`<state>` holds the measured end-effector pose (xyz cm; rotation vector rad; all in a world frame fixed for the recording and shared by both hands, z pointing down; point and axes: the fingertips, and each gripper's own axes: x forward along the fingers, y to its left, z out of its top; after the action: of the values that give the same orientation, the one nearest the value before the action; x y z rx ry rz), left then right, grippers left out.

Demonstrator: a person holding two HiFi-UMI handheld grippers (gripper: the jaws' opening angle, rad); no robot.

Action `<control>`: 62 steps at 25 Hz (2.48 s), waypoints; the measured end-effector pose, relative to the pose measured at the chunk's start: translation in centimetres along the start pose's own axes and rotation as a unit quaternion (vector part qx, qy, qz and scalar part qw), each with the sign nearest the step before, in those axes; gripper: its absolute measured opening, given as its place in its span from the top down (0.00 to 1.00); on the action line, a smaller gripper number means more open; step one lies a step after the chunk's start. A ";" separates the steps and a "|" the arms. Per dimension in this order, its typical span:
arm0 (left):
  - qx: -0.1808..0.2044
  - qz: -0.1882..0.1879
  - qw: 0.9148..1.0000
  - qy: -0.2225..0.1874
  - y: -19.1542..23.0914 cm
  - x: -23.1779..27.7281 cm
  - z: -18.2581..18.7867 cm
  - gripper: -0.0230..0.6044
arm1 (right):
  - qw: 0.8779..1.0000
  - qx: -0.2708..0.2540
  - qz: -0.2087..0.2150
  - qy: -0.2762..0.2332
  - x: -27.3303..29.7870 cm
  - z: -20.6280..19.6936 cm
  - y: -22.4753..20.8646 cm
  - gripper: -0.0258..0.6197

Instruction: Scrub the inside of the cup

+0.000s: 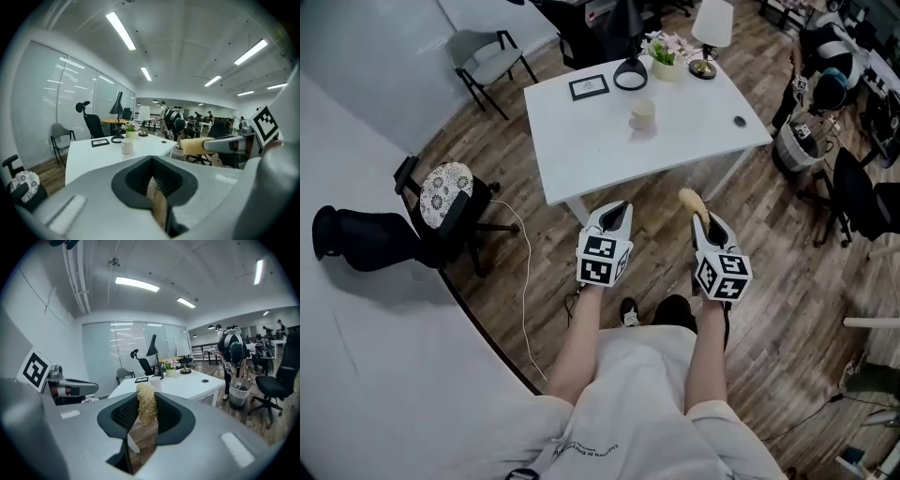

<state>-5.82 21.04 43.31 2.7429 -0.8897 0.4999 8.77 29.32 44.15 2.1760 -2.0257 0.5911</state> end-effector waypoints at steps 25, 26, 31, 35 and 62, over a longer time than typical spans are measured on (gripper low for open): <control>-0.046 0.049 0.998 0.004 9.0 12.2 4.0 0.96 | 0.995 -0.036 0.065 0.059 15.3 5.7 -5.3 0.78; -0.047 0.051 0.998 0.004 9.2 12.9 4.5 0.96 | 0.995 -0.037 0.068 0.059 16.0 6.3 -5.8 0.78; -0.043 0.067 0.997 0.007 9.9 16.0 6.2 0.96 | 0.993 -0.038 0.094 0.063 19.8 8.5 -7.5 0.78; -0.051 0.090 0.995 0.013 10.9 17.7 6.5 0.96 | 0.989 -0.039 0.124 0.073 22.7 9.3 -7.9 0.78; 0.022 0.060 0.994 0.084 13.0 27.3 2.5 0.93 | 0.920 -0.213 0.259 0.201 30.6 4.1 -11.7 0.78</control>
<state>7.77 -4.45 52.67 2.6486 -1.0141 0.7670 22.13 0.49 53.28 1.1649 -2.2172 0.5233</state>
